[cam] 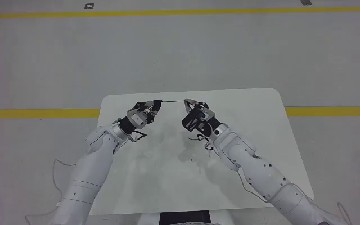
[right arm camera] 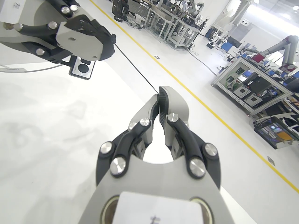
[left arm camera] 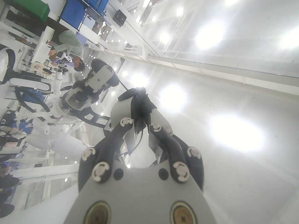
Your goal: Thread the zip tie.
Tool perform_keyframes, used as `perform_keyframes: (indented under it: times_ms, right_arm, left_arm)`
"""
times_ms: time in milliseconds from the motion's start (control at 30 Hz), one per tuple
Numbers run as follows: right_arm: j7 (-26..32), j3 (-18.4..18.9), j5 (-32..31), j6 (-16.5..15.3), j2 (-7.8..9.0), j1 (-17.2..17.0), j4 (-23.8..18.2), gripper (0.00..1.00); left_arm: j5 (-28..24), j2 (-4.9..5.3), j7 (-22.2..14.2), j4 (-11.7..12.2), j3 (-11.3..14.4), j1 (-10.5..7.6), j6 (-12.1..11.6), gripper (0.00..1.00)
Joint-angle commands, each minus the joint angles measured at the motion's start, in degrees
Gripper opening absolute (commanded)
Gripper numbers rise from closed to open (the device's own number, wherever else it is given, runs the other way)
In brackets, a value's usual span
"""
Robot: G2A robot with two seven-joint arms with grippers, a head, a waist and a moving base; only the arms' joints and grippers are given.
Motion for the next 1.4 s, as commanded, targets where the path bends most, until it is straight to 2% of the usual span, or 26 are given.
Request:
perform_keyframes:
  times_ms: [0, 67, 167, 300, 500, 967, 1067, 1167, 1367]
  right_arm:
    - [0.27, 0.06, 0.0, 0.33, 0.06, -0.01, -0.07, 0.2]
    - [0.44, 0.15, 0.0, 0.69, 0.13, -0.14, -0.15, 0.64]
    - [0.67, 0.53, 0.0, 1.26, 0.28, -0.52, -0.2, 0.74]
    - [0.98, 1.33, 0.0, 2.21, 0.63, -1.24, -0.36, 1.0]
    - [0.47, 2.2, 0.0, 2.43, 1.12, -2.41, -1.6, 1.0]
    - [0.47, 2.2, 0.0, 2.43, 1.12, -2.41, -1.6, 1.0]
    - [-0.15, 3.51, 2.86, 2.37, 0.95, -3.36, -1.91, 1.0]
    - [-0.78, 5.6, 6.85, 1.01, 0.94, -4.39, -2.35, 1.0]
    - [-1.64, 9.36, 13.09, -4.3, 1.18, -6.39, -3.6, 1.0]
  left_arm:
    - [0.0, 0.0, 0.0, 0.0, 0.0, 0.0, 0.0, 0.0]
    - [0.0, 0.0, 0.0, 0.0, 0.0, 0.0, 0.0, 0.0]
    - [0.0, 0.0, 0.0, 0.0, 0.0, 0.0, 0.0, 0.0]
    - [0.0, 0.0, 0.0, 0.0, 0.0, 0.0, 0.0, 0.0]
    - [0.0, 0.0, 0.0, 0.0, 0.0, 0.0, 0.0, 0.0]
    - [0.0, 0.0, 0.0, 0.0, 0.0, 0.0, 0.0, 0.0]
    - [0.0, 0.0, 0.0, 0.0, 0.0, 0.0, 0.0, 0.0]
    - [0.0, 0.0, 0.0, 0.0, 0.0, 0.0, 0.0, 0.0]
    - [0.0, 0.0, 0.0, 0.0, 0.0, 0.0, 0.0, 0.0]
